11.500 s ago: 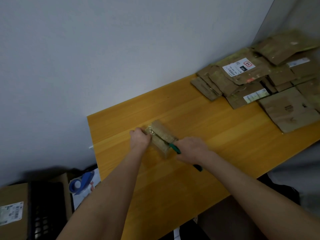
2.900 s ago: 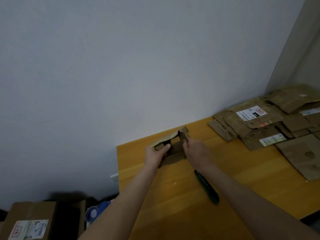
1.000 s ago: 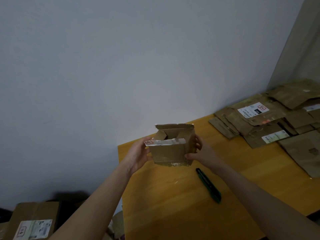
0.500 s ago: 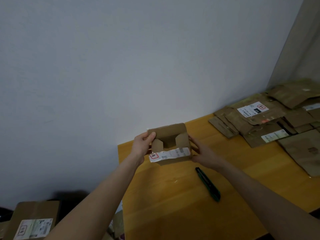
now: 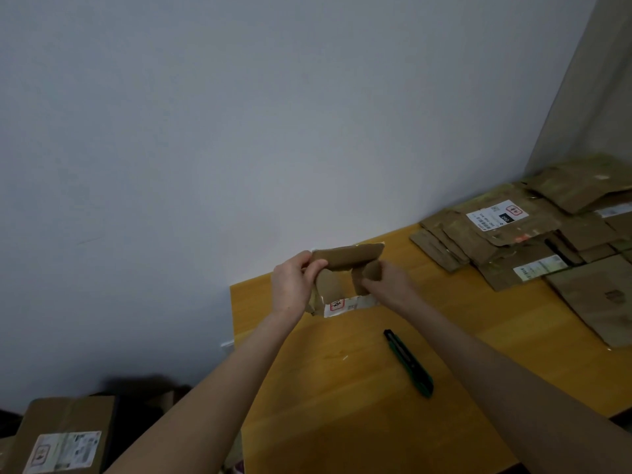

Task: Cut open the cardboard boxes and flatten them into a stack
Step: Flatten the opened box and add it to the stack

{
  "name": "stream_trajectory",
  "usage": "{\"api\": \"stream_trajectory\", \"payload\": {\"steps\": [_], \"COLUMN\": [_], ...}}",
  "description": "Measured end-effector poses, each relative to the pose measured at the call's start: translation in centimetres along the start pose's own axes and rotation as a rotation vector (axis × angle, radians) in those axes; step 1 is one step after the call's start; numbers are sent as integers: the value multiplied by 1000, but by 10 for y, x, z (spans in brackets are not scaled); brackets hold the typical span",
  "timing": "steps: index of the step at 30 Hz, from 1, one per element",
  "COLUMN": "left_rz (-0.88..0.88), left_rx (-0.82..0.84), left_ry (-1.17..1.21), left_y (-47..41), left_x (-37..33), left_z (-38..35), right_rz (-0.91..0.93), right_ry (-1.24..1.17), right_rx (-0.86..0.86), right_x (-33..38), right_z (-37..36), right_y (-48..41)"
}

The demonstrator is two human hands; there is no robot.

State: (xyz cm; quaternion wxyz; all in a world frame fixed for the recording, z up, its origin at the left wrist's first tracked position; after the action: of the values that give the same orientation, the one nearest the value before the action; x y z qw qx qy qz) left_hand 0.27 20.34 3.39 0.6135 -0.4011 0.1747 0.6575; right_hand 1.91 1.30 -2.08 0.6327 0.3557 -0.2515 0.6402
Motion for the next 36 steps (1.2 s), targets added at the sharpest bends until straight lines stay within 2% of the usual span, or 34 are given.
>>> {"api": "stream_trajectory", "payload": {"steps": [2,4,6,9,12,16,22,25,28,30,32,34,36], "left_rz": [47,160,254,337,480,593,579,612,777,817,840,949,1076], "left_rx": [-5,-3,-10,20,198,389,546,669,599,539,503,449,418], "left_ry": [10,89,160,202,281,233,290,508,935,1077,1028,898,957], "left_y": [-1,-3,-3,-1,9,29,30,34,35,35,37,40,47], "left_x": [9,27,41,47,52,63,70,70,75,76,80,92,97], "left_z": [4,7,9,2,-16,-30,-32,-32,-27,-24,-25,-27,-31], "right_rz": [53,26,-26,-12,23,40,12,-104,-193,-233,-269,-286,-272], "right_ry": [-93,-322,-466,-447,-342,-336,-548,-752,-938,-1038,-1108,-1156,-1201], "right_rx": [76,85,34,-77,-190,-207,-164,-152,-155,-147,-150,-158,-123], "right_x": [3,2,-1,1,3,2,-6,-19,-29,-32,-34,-36,-35], "right_z": [-4,-4,-3,-5,-7,-9,-14,-15,-14,-17,-21,-26,-30], "right_y": [1,3,4,6,6,3,4,6,8,9,10,9,8]}}
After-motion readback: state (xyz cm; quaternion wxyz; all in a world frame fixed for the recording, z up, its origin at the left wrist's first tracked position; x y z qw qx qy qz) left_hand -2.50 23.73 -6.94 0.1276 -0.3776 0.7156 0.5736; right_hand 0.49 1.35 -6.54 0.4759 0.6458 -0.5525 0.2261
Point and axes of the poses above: each hand's wrist, its own y-axis away from the middle knuckle, its own z-axis out of the back of the hand, x = y × z, the point moved 7 cm from there along -y, towards the middle knuckle, and after that the axes turned 5 degrees about z, right-handed, at the moved point
